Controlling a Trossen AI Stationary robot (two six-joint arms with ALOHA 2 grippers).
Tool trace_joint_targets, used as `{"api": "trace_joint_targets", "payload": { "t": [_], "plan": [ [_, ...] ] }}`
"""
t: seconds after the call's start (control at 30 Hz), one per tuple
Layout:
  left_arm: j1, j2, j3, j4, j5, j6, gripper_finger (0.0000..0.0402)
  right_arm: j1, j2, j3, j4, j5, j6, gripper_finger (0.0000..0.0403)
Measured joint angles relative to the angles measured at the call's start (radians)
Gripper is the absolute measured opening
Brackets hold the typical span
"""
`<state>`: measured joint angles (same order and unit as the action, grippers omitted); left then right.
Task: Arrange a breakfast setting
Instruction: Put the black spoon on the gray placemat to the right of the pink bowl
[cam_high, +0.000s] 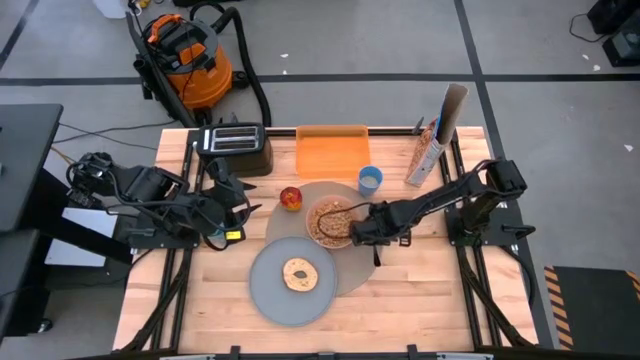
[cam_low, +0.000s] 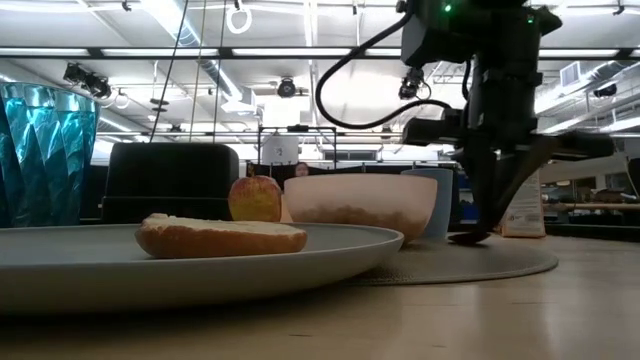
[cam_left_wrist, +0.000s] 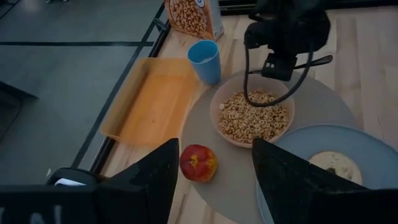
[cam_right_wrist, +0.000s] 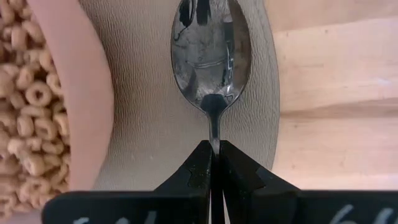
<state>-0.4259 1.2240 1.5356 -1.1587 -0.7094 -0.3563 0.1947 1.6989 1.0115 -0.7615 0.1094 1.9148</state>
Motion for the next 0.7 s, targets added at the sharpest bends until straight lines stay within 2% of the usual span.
{"api": "trace_joint_targets", "payload": {
  "t": [0.2,0.4,0.7],
  "plan": [
    [0.000,0.000,0.000,0.000,0.000,0.009,0.0210,-0.032,0.001,-0.003,0.013,-0.051,-0.038,0.0035],
    [0.000,0.000,0.000,0.000,0.000,0.008,0.0210,-0.044,0.002,-0.060,0.113,-0.106,-0.056,0.0036],
    [0.000,0.000,0.000,0.000,0.000,0.008,0.0210,-0.047,0.002,-0.068,0.109,-0.081,-0.072,0.0042]
  ]
}}
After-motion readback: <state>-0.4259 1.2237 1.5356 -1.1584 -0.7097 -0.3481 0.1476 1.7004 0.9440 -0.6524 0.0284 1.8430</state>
